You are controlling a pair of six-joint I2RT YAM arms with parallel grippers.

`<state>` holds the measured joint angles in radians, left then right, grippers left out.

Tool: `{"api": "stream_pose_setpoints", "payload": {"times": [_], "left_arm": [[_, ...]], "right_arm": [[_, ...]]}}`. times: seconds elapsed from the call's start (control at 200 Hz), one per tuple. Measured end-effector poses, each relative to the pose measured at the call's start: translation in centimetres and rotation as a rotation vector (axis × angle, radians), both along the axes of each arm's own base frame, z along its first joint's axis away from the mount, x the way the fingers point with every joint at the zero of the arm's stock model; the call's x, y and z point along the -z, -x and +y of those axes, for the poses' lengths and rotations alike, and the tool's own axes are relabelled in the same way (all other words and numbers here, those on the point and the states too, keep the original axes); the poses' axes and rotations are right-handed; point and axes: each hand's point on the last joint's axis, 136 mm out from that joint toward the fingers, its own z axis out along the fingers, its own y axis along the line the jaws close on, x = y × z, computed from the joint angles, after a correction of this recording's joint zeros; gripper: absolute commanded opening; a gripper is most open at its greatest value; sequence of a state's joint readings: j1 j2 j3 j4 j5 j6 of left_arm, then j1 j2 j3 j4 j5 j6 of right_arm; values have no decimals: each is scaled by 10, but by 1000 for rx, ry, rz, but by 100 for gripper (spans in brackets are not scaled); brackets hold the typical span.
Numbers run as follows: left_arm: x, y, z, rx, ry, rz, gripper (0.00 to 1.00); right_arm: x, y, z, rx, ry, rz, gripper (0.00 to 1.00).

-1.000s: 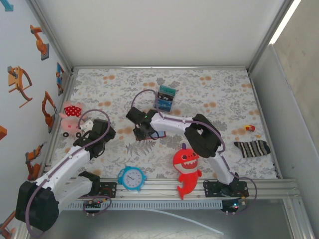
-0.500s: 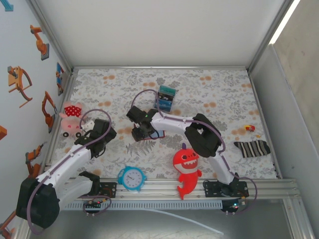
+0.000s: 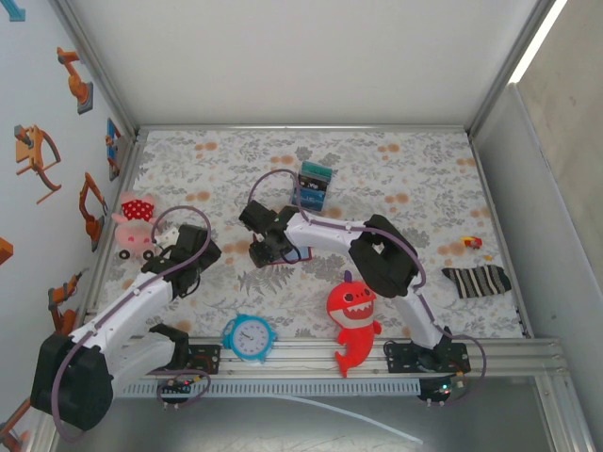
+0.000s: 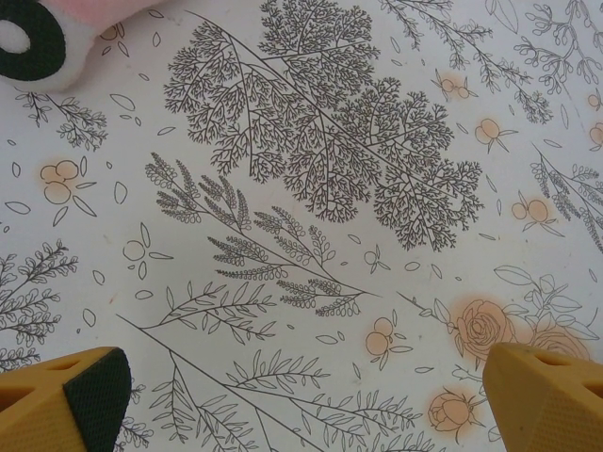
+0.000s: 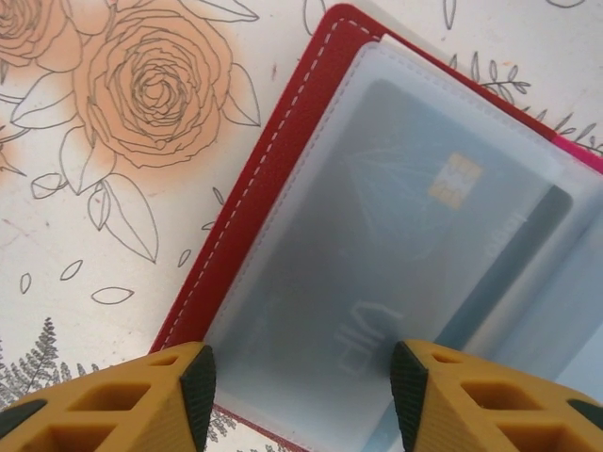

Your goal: Take the credit cards out of the card holder

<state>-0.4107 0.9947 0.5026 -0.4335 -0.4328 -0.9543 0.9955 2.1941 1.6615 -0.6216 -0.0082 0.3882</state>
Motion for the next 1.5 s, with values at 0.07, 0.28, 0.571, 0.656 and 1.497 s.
{"api": "stream_pose_setpoints", "payload": {"times": [0.07,0.28,0.571,0.656,1.497], "left_arm": [[0,0,0,0,0,0,97],[-1,-1,0,1,0,-1,97],[-2,-1,0,10,-4,-4,97],[-4,-1,-2,24,-2,-7,97],[-23,-11,-7,69,-6,-55,97]], "right_arm": [[1,-1,-1,2,6,-5,47],[2,-4,-5,12,25,-26,34],[2,-8,-8,19,34,-37,29],[2,-8,-9,20,36,-39,28],[-13,-30,-52,99,156,-139,32]]}}
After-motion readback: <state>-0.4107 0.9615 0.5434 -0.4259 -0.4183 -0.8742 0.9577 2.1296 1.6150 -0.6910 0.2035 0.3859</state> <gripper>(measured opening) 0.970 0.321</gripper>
